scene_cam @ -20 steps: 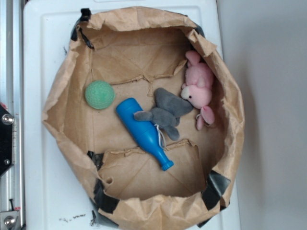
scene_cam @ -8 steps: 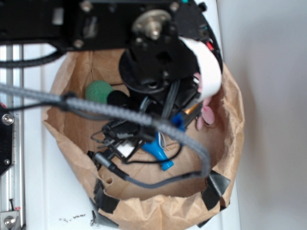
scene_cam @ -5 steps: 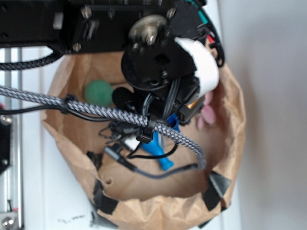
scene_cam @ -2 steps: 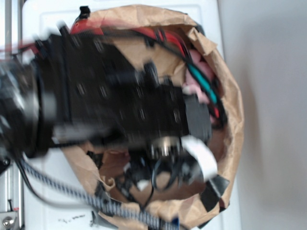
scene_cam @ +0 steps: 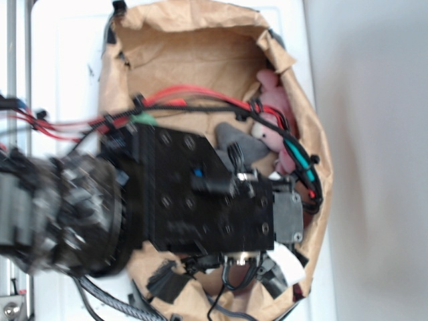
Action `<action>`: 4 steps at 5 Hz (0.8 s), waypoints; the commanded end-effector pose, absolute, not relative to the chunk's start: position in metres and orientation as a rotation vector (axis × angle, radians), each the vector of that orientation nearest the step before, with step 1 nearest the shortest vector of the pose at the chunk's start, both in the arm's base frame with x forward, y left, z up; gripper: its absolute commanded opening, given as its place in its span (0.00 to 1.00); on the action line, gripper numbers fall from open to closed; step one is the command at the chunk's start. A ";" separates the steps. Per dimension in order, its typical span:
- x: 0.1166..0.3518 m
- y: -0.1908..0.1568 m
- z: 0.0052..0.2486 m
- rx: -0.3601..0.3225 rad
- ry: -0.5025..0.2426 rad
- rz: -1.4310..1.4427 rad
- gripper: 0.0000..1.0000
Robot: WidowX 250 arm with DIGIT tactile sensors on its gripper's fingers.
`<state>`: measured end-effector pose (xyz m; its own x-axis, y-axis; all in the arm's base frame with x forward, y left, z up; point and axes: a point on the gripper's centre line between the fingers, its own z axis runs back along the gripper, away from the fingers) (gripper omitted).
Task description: Grab the blue bottle.
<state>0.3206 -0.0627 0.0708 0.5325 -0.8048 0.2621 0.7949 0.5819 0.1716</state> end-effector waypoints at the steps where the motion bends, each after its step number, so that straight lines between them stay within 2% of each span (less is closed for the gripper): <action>1: 0.314 -0.062 0.074 -0.005 -0.356 -0.979 1.00; 2: 0.304 -0.041 0.077 -0.056 -0.343 -0.952 1.00; 3: 0.295 -0.032 0.075 -0.036 -0.368 -0.933 0.93; 4: 0.290 -0.027 0.062 0.000 -0.392 -0.919 0.00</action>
